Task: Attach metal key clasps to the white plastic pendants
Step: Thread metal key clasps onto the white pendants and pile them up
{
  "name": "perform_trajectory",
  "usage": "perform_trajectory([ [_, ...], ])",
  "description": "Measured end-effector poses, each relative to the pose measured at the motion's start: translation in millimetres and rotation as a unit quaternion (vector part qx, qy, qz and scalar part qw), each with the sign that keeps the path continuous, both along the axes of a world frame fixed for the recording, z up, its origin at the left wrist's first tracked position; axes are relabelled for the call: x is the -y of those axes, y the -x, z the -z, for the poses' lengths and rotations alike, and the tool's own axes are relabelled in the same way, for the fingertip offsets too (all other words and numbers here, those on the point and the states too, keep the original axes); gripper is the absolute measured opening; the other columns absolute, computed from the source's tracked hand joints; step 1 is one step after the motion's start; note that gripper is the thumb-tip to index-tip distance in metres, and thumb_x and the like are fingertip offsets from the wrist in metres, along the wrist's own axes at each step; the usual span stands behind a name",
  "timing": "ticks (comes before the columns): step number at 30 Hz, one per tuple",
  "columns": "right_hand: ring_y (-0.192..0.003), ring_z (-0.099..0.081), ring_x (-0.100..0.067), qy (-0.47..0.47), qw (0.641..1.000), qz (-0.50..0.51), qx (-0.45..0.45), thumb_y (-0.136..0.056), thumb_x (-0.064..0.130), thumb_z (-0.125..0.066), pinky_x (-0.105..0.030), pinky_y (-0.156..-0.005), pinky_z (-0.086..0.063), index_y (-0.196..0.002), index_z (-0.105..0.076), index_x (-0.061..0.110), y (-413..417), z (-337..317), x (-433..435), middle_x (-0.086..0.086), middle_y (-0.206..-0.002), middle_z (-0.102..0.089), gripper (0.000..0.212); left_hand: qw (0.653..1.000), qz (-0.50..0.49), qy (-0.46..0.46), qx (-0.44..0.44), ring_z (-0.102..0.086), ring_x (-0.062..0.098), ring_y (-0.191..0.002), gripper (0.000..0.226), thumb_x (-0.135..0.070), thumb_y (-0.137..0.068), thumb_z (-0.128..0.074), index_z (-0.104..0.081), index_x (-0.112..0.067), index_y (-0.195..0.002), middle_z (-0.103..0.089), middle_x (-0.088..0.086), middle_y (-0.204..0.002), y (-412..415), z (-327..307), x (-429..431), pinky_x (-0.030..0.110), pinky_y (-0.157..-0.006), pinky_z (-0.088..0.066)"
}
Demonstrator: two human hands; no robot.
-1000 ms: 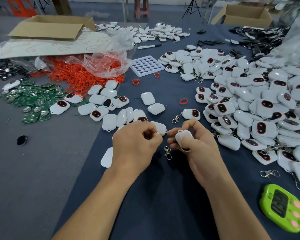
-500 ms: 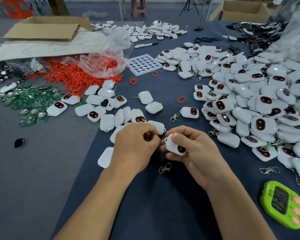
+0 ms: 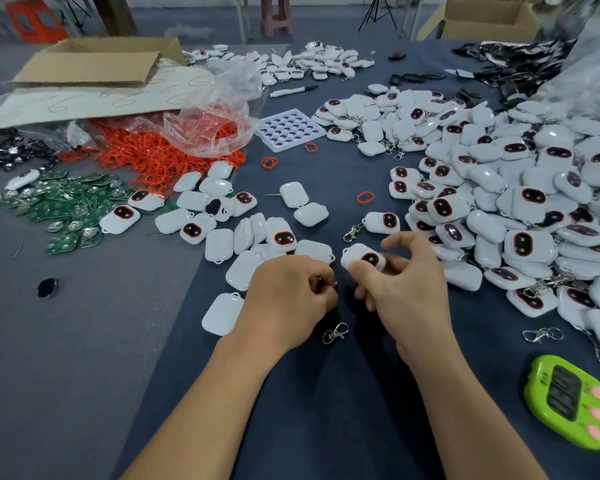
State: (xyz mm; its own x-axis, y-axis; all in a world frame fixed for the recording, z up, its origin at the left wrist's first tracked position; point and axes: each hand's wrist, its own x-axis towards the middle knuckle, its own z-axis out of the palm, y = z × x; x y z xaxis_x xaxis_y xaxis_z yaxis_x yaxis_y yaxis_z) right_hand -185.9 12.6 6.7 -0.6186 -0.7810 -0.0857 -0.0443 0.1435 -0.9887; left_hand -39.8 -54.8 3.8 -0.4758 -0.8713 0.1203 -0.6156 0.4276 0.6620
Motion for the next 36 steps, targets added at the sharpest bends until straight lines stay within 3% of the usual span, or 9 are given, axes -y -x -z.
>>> perform_trajectory([
  [3, -0.051, -0.061, -0.009, -0.009, 0.999, -0.028, -0.031, -0.078, 0.018, -0.083, -0.028, -0.056, -0.049, -0.091, -0.068, 0.033, 0, 0, 0, 0.003, -0.074, -0.076, 0.026, 1.0, 0.0, 0.001, 0.0, -0.05, 0.008, -0.063, 0.004, -0.026, -0.076, -0.071, -0.069, -0.03, -0.075, -0.055, -0.019, -0.061, 0, 1, 0, 0.026, -0.055, -0.04],
  [6, -0.057, -0.061, -0.002, 0.007, 0.998, -0.049, -0.043, -0.082, 0.011, -0.078, -0.026, -0.064, -0.05, -0.091, -0.076, 0.036, 1, 0, 0, 0.008, -0.078, -0.077, 0.026, 1.0, -0.001, -0.007, -0.001, -0.051, 0.009, -0.062, 0.005, -0.029, -0.077, -0.069, -0.071, -0.033, -0.078, -0.055, -0.017, -0.06, -1, 2, 1, 0.023, -0.055, -0.037],
  [11, -0.075, -0.07, -0.005, 0.004, 0.992, -0.055, -0.112, -0.087, 0.011, -0.074, -0.016, -0.068, -0.051, -0.094, -0.077, 0.041, -1, 5, 1, 0.015, -0.083, -0.077, 0.03, 1.0, 0.003, -0.011, -0.002, -0.05, 0.008, -0.059, 0.007, -0.03, -0.078, -0.069, -0.071, -0.037, -0.078, -0.055, -0.016, -0.058, -2, 3, 1, 0.017, -0.051, -0.031],
  [16, -0.076, -0.069, -0.004, 0.003, 0.987, -0.082, -0.138, -0.089, 0.008, -0.072, -0.009, -0.067, -0.049, -0.094, -0.075, 0.045, 1, 4, 2, 0.019, -0.082, -0.076, 0.038, 1.0, 0.009, -0.008, -0.004, -0.048, 0.009, -0.058, 0.023, -0.029, -0.079, -0.068, -0.062, -0.045, -0.064, -0.052, -0.014, -0.056, -3, 2, 1, 0.017, -0.05, -0.031],
  [19, -0.079, -0.07, -0.005, 0.009, 0.988, -0.067, -0.141, -0.089, 0.009, -0.071, -0.009, -0.068, -0.049, -0.092, -0.077, 0.041, 2, 6, 3, 0.019, -0.083, -0.075, 0.033, 1.0, 0.007, -0.006, -0.003, -0.048, 0.01, -0.059, 0.009, -0.028, -0.08, -0.07, -0.07, -0.035, -0.075, -0.052, -0.014, -0.057, -3, 2, 1, 0.017, -0.051, -0.032],
  [26, -0.055, -0.056, -0.001, 0.004, 0.991, -0.072, -0.113, -0.091, 0.011, -0.07, -0.021, -0.063, -0.044, -0.093, -0.077, 0.039, 5, 9, 4, 0.015, -0.074, -0.073, 0.029, 1.0, 0.014, -0.003, -0.002, -0.046, 0.011, -0.058, 0.006, -0.027, -0.081, -0.07, -0.072, -0.032, -0.079, -0.052, -0.014, -0.058, -3, 1, 0, 0.018, -0.051, -0.033],
  [33, -0.052, -0.054, -0.001, -0.009, 0.99, -0.109, -0.092, -0.09, 0.009, -0.07, -0.025, -0.063, -0.041, -0.089, -0.078, 0.034, 14, 6, 7, 0.013, -0.066, -0.069, 0.026, 1.0, 0.012, -0.029, -0.004, -0.046, 0.01, -0.054, 0.009, -0.026, -0.081, -0.07, -0.071, -0.034, -0.078, -0.051, -0.011, -0.053, -4, 0, 2, 0.025, -0.053, -0.037],
  [36, -0.05, -0.053, -0.001, -0.015, 0.988, -0.12, -0.094, -0.09, 0.009, -0.069, -0.026, -0.062, -0.042, -0.088, -0.078, 0.035, 16, 4, 8, 0.01, -0.068, -0.071, 0.027, 0.999, 0.01, -0.034, -0.002, -0.047, 0.007, -0.054, 0.012, -0.026, -0.081, -0.071, -0.071, -0.035, -0.073, -0.051, -0.014, -0.051, -4, -1, 3, 0.017, -0.05, -0.033],
])
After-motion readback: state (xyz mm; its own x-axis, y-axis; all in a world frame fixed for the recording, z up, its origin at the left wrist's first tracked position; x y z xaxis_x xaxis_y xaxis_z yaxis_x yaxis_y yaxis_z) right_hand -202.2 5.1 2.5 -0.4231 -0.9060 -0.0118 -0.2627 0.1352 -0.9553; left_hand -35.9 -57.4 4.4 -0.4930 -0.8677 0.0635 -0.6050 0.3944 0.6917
